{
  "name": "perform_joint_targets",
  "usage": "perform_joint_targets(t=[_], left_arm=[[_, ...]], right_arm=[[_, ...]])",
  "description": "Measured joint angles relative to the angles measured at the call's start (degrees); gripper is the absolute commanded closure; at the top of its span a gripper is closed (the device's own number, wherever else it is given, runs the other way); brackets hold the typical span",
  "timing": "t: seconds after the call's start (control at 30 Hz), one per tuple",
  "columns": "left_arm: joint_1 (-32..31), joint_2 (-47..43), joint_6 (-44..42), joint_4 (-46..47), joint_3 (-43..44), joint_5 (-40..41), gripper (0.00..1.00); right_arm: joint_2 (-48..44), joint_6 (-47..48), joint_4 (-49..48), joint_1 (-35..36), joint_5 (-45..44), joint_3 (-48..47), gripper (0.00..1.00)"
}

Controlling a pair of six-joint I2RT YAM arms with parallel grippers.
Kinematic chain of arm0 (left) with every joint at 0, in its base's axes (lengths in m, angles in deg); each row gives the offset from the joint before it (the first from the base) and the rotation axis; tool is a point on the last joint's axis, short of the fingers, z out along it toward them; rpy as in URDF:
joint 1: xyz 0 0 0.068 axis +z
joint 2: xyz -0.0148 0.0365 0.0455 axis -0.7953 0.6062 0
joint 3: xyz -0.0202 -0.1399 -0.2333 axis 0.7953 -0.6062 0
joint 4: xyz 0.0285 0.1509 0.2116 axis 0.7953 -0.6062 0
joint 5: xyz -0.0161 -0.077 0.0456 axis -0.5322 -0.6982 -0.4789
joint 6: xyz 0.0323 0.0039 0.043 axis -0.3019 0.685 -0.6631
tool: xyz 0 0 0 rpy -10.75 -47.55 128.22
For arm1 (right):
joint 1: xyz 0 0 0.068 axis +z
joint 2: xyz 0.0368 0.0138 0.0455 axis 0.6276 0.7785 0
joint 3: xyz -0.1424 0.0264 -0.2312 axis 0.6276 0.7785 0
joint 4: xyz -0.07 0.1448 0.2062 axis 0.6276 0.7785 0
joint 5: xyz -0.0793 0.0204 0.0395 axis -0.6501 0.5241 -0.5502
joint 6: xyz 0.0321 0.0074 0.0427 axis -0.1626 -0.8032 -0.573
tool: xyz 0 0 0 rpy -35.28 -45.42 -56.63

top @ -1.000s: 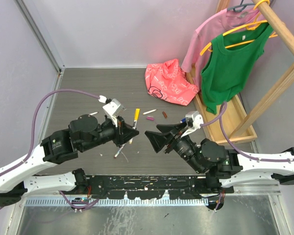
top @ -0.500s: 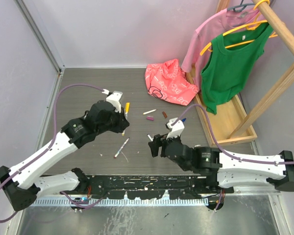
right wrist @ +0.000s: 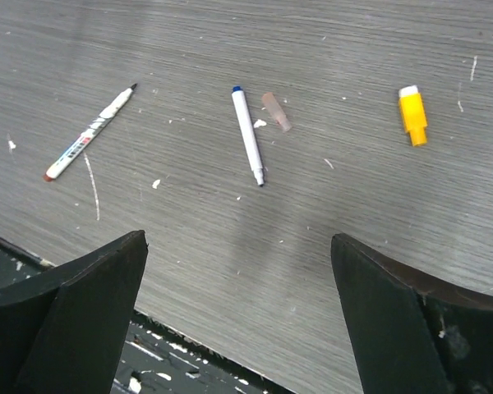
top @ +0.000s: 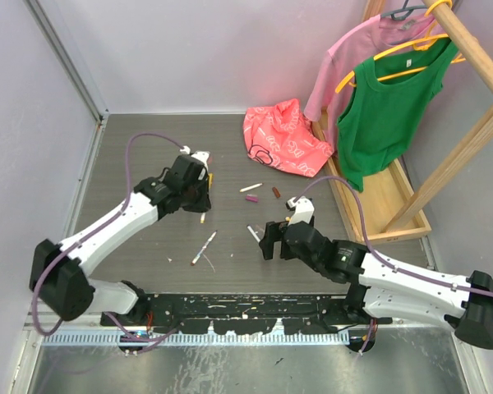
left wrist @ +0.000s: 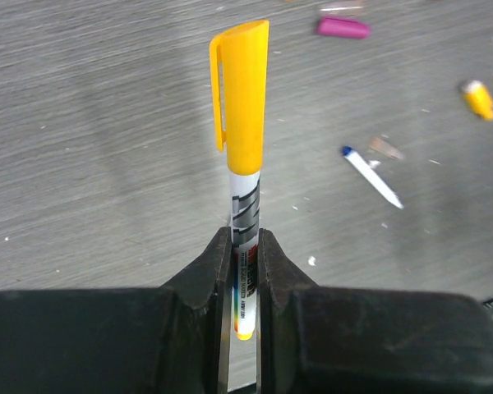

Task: Insert the pens into the pen caps
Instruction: Place the pen at the center of the board.

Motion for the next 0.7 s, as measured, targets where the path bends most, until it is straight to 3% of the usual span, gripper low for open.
perform_joint_targets(t=[0.4,0.7], left_arm=[[9.29,21.35,-4.35,0.39,7.76,1.44,0.97],[14.01,29.03,-7.02,0.68,12.81,2.05,0.96]], right_arm=[[-6.34,-3.61,1.03,-0.07,1.29,2.86,0.01],[-6.60,-5.95,4.87,-0.07,1.11,2.86,0.01]])
